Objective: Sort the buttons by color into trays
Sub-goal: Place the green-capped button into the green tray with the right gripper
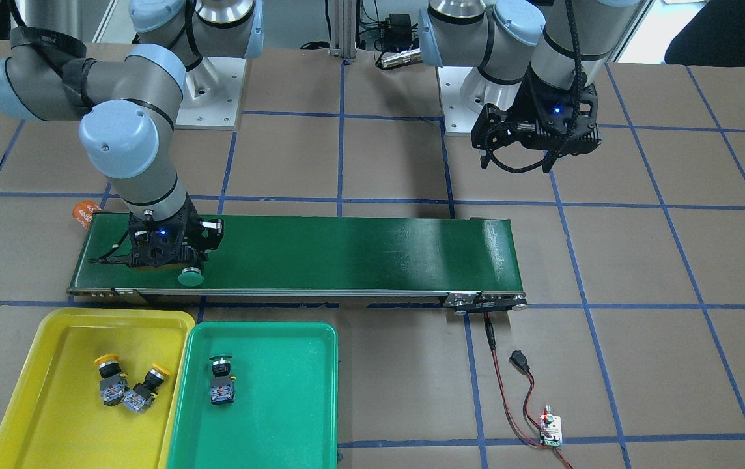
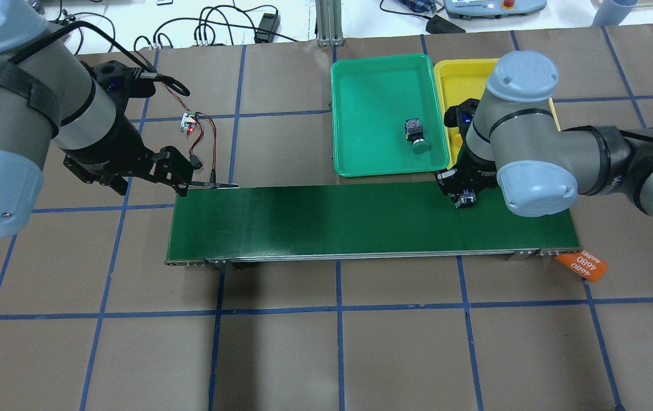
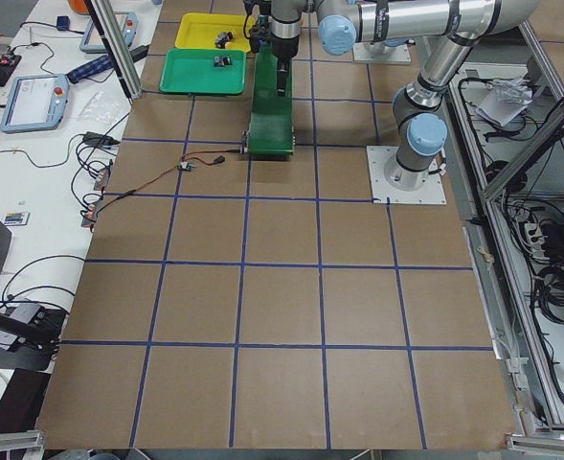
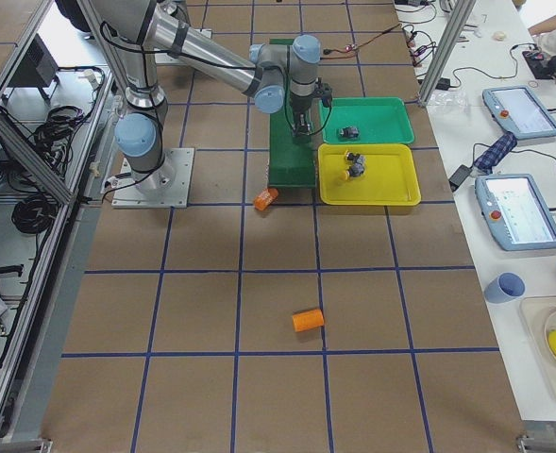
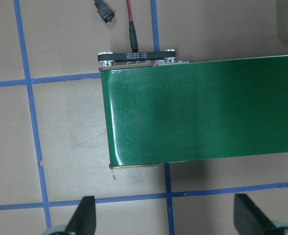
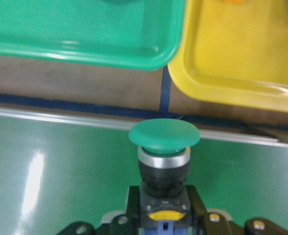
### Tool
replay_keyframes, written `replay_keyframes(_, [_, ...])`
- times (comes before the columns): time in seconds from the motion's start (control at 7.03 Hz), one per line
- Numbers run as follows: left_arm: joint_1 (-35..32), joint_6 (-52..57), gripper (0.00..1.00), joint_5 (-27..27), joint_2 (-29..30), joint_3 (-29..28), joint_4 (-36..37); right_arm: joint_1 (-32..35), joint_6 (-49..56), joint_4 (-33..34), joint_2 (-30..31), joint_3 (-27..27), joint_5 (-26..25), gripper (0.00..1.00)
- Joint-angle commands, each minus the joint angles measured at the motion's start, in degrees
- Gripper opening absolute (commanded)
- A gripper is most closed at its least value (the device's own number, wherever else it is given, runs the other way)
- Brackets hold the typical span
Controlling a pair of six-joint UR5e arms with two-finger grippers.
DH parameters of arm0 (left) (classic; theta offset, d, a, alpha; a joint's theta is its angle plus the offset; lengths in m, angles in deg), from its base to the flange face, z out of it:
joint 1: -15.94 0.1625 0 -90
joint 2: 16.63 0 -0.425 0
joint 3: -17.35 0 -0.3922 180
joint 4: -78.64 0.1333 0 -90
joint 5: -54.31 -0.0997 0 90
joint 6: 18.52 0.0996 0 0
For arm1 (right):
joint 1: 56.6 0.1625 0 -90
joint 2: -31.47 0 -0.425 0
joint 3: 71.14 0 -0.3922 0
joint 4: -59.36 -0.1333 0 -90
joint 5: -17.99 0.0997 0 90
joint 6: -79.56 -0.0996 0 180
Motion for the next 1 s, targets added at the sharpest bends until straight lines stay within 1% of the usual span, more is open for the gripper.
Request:
replay_keyframes(0.0, [0.00, 0.02, 1.00, 0.00, 0.00, -0.02, 0.00, 0.35, -0.08, -0.63, -6.88, 10.18, 0.58, 0.20])
replay_keyframes(0.14, [0.00, 0.02, 1.00, 0.00, 0.00, 0.06, 0.00, 2.27, -1.03, -0.28, -12.58, 16.41, 2.06, 0.20])
replay_keyframes(0.28, [0.00, 0.02, 1.00, 0.00, 0.00, 0.06, 0.00, 4.99, -3.05, -0.54, -18.21, 23.52, 2.07, 0.23])
replay_keyframes(0.43, [0.00, 0.02, 1.00, 0.00, 0.00, 0.06, 0.00, 7.36, -3.41, -0.63, -22.87, 28.29, 1.55, 0.26])
replay_keyframes(0.57, [0.00, 0.02, 1.00, 0.00, 0.00, 0.06, 0.00, 8.00, -3.42, -0.11, -24.57, 28.86, 1.89, 0.33])
replay_keyframes(0.71, [0.00, 0.02, 1.00, 0.00, 0.00, 0.06, 0.00, 8.00, -3.42, -0.10, -24.68, 28.87, 1.38, 0.60])
replay_keyframes(0.85, [0.00, 0.02, 1.00, 0.00, 0.00, 0.06, 0.00, 8.00, -3.42, -0.10, -24.59, 28.87, 1.11, 0.99])
